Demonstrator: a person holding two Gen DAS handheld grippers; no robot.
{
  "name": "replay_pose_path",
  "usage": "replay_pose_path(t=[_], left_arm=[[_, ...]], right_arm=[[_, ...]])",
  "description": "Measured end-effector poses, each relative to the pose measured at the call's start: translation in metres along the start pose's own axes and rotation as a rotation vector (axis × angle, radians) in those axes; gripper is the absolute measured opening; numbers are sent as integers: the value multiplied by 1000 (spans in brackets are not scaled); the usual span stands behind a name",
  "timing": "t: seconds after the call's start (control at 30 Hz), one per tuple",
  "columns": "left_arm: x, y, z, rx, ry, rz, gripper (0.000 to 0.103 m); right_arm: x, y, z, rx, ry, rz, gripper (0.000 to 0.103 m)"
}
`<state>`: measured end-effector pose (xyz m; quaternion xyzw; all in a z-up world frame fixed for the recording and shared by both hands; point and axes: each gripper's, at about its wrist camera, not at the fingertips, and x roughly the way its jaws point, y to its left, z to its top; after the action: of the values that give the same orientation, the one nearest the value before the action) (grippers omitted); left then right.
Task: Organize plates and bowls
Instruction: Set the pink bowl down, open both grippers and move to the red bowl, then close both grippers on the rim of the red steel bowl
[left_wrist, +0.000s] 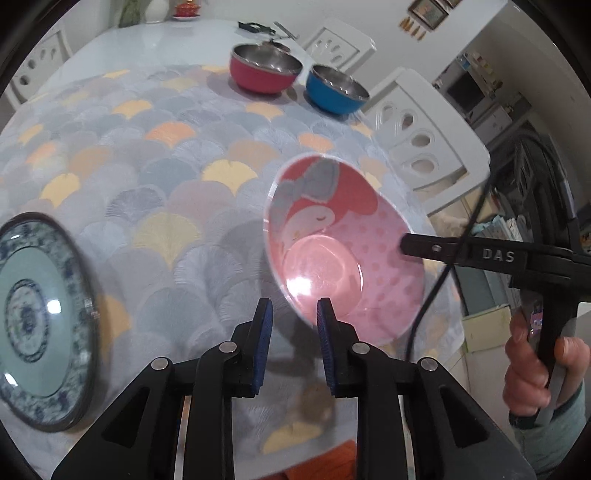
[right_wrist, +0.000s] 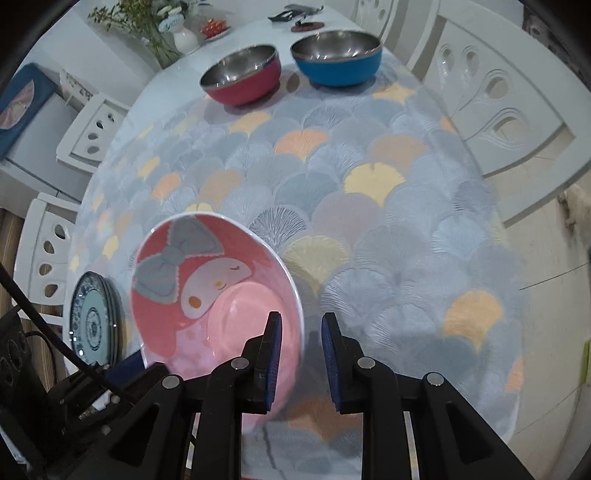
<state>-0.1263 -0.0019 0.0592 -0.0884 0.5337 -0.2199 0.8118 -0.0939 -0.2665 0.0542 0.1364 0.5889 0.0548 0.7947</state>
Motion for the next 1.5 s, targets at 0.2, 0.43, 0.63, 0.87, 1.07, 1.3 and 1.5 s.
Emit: replay_pose_path(t=[0.2, 0.43, 0.63, 0.87, 1.07, 1.3, 1.5], left_arm=[[-43, 1, 16, 3, -90, -4, 22], [-74, -5, 81, -10, -191, -33, 34], [-51, -2, 137, -61, -159, -56, 83], [-14, 37, 212, -160, -159, -28, 83], [33, 58, 265, -205, -133, -15, 78], [97, 73, 302, -200, -66, 9, 64], [141, 86, 313, -203, 1, 34, 26]], right_arm=[[-46, -5, 2, 69, -43, 75, 24], [-95, 12, 35, 52, -148, 124, 71], [-92, 26, 99, -7, -175, 106, 71], [-49, 41, 171, -43, -154, 127, 71], [4, 44, 216, -25, -91, 139, 71], [65, 43, 249, 14, -17, 153, 67], [98, 39, 266, 38, 14, 127, 58]])
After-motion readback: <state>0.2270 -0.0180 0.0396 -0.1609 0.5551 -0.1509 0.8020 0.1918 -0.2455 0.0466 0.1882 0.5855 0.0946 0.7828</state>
